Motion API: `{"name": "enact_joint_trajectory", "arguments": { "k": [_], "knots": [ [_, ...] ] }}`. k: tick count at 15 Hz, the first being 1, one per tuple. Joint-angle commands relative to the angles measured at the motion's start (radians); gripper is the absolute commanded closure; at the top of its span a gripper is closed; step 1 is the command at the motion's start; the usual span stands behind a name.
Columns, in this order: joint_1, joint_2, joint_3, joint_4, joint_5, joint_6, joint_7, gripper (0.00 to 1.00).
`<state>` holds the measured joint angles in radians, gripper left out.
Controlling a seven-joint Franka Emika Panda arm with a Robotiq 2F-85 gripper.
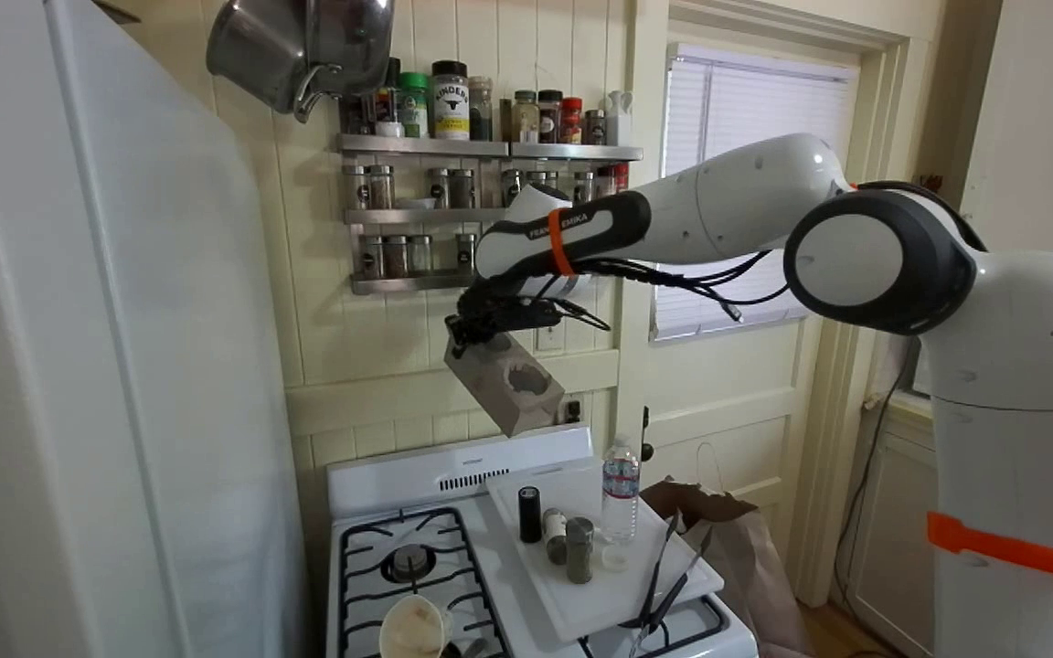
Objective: Put the water bottle on the white tray then move the brown box to the left side of the stovetop.
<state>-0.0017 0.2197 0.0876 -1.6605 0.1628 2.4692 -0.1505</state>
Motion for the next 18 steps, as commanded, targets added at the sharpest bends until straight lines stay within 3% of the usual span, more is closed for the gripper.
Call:
{"name": "enact_joint_trajectory", "arguments": {
  "k": [1, 4, 5, 7, 11, 15, 18],
  "knots": [
    [0.005, -0.002, 0.014, 0.004, 0.051, -0.011, -0.045, 0.94],
    [0.003, -0.005, 0.035, 0.003, 0.107, -0.024, -0.105, 0.94],
    [0.001, -0.005, 0.035, 0.003, 0.109, -0.025, -0.109, 0.98],
    [-0.029, 0.008, 0.075, 0.007, 0.196, 0.0, -0.328, 0.98],
    [-0.036, 0.065, 0.116, 0.062, 0.241, -0.036, -0.557, 0.98],
    [-0.068, 0.106, 0.184, 0.087, 0.385, -0.061, -0.814, 0.98],
    [-0.091, 0.125, 0.219, 0.097, 0.487, -0.144, -0.971, 0.98]
  ]
}}
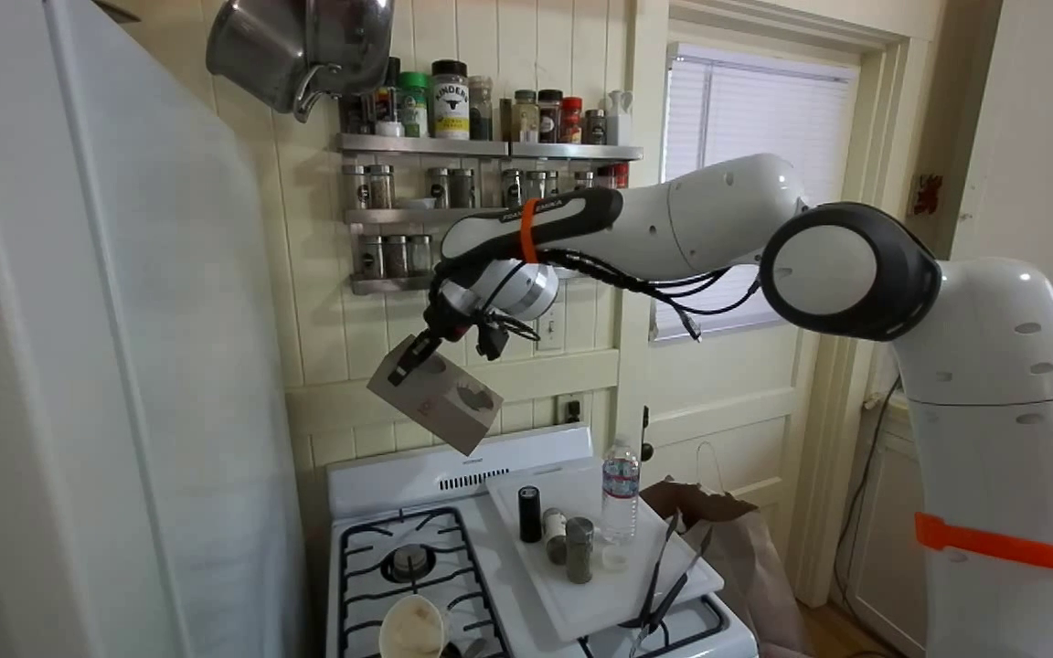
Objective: Put the water bottle on the white tray then move the brown box to the left side of the stovetop.
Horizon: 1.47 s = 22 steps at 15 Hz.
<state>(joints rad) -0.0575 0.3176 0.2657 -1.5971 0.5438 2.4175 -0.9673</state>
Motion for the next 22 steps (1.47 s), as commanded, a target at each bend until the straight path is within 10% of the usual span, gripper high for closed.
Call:
{"name": "enact_joint_trajectory", "arguments": {
  "k": [1, 22],
  "knots": [
    [0.01, 0.006, -0.007, 0.007, 0.038, -0.032, -0.05, 0.98],
    [0.212, 0.176, -0.036, 0.031, -0.468, -0.309, -0.044, 0.98]
  ]
}}
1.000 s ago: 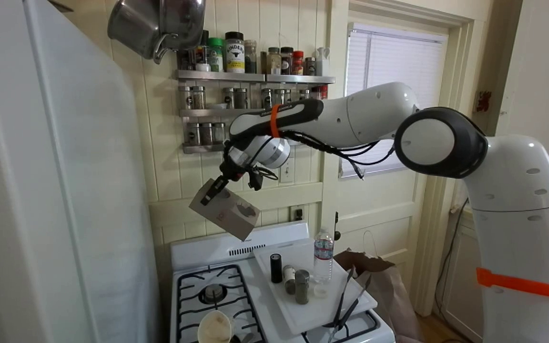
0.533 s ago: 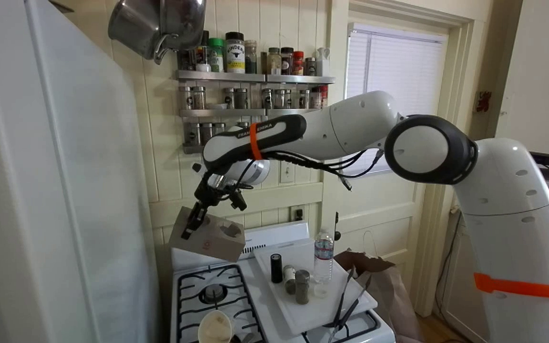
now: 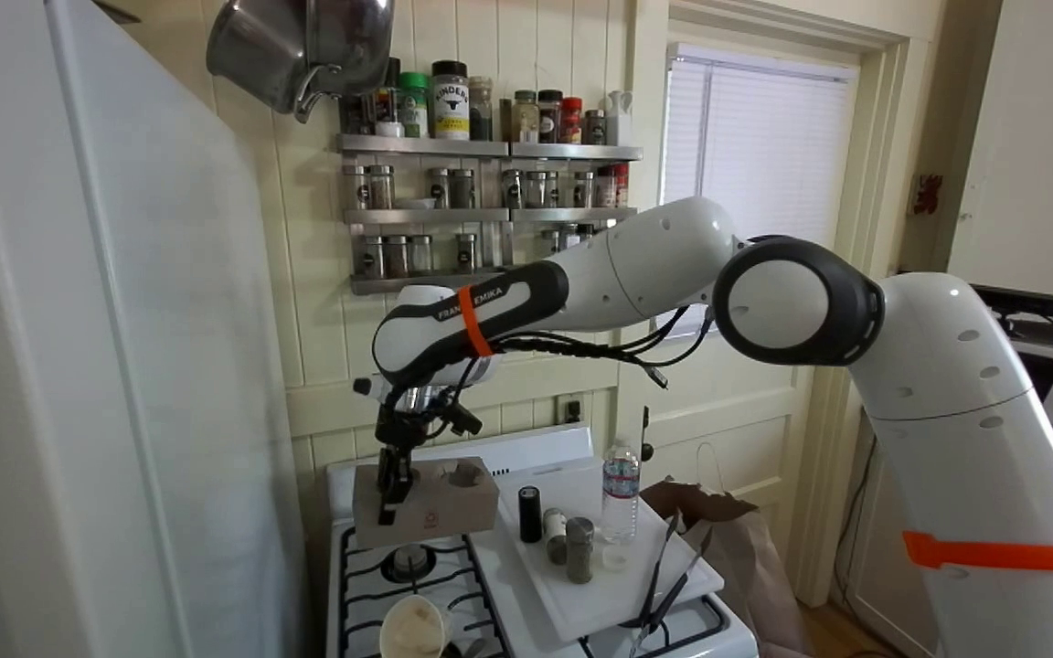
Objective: Put the water bottle on the white tray then move the brown box to the left side of the stovetop.
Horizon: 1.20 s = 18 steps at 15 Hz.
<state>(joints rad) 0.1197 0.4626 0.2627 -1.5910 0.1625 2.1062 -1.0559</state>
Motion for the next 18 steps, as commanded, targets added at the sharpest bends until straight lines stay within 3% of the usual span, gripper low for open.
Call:
{"name": "enact_joint_trajectory", "arguments": {
  "k": [1, 6, 17, 18],
  "knots": [
    [0.041, 0.043, -0.038, 0.031, -0.111, 0.01, 0.058, 0.98],
    [0.082, 0.143, -0.048, 0.135, -0.197, 0.019, 0.15, 0.98],
    [0.043, 0.294, -0.037, 0.268, -0.165, -0.038, 0.166, 0.98],
    [0.041, 0.301, -0.036, 0.276, -0.165, -0.046, 0.167, 0.69]
  ]
}}
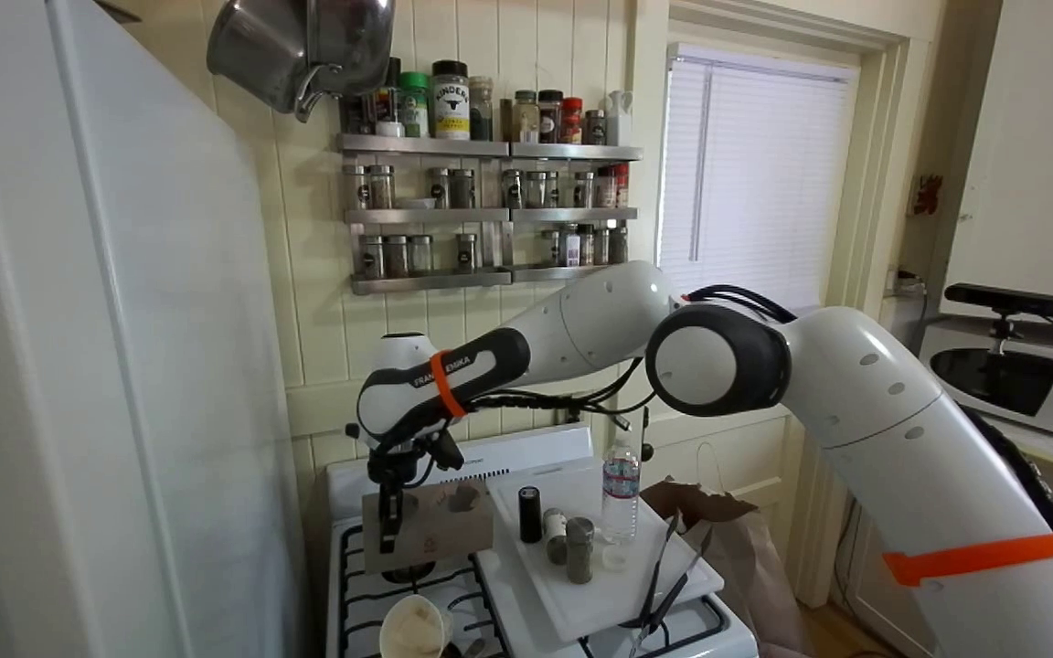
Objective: Put the water bottle on the white tray then move the brown box to the left side of the stovetop.
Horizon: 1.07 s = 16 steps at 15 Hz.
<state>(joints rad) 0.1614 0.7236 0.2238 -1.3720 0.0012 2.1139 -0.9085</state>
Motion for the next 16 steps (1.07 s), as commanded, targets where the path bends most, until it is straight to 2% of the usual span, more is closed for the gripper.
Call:
{"name": "enact_joint_trajectory", "arguments": {
  "k": [1, 5, 10, 14, 16],
  "knots": [
    [-0.002, 0.044, 0.003, 0.06, -0.004, -0.047, 0.023, 0.68],
    [0.0, 0.016, -0.009, 0.073, -0.019, -0.028, 0.046, 0.39],
    [0.027, -0.07, -0.055, 0.073, -0.108, -0.011, 0.096, 0.01],
    [0.008, -0.204, -0.006, 0.008, -0.086, -0.032, 0.046, 0.0],
    [0.038, -0.271, -0.029, -0.027, -0.143, -0.104, 0.086, 0.0]
  ]
}}
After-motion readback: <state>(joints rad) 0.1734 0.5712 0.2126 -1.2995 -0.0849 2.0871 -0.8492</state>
